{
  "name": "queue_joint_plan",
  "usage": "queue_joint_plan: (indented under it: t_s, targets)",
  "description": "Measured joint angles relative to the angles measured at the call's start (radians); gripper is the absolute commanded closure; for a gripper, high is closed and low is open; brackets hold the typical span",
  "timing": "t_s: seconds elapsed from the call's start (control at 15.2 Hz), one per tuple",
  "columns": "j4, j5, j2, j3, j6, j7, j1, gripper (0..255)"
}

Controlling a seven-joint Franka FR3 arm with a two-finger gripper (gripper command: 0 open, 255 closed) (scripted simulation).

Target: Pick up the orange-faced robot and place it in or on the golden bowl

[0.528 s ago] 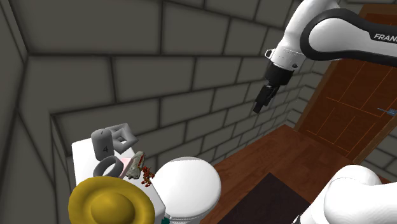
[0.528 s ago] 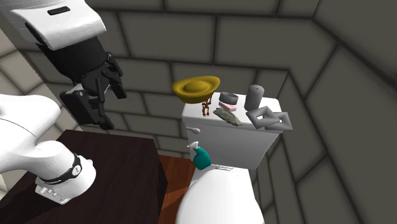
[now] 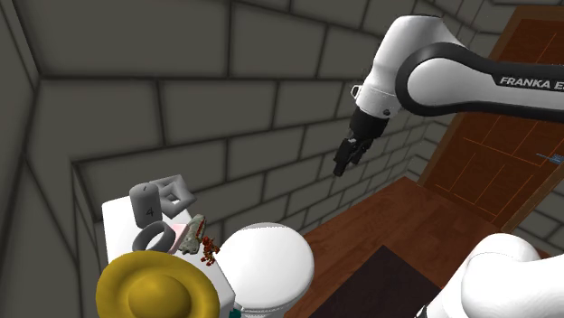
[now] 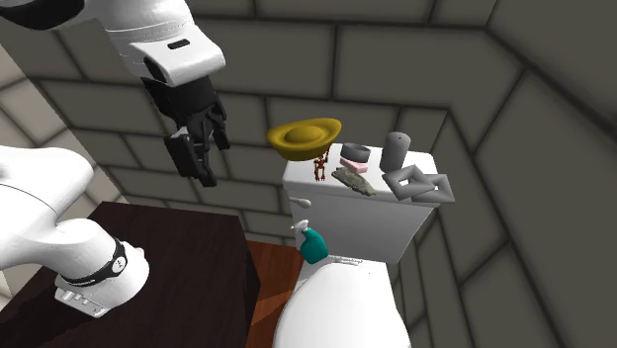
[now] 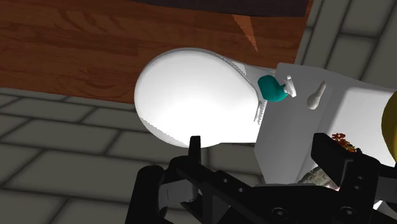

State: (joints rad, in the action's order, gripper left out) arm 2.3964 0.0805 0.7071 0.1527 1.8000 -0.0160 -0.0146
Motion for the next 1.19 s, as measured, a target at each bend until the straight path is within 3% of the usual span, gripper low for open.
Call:
queue_joint_plan:
  t_s: [0.66, 0.92, 1.19]
  targets:
    - [-0.048, 0.002, -0.243, 0.254, 0.203, 0.303, -0.006, 0]
    - [-0.099, -0.052, -0.377, 0.351, 0.276, 0.437, 0.013, 0]
    - [-0.171, -0.155, -0.538, 0.445, 0.332, 0.599, 0.032, 0]
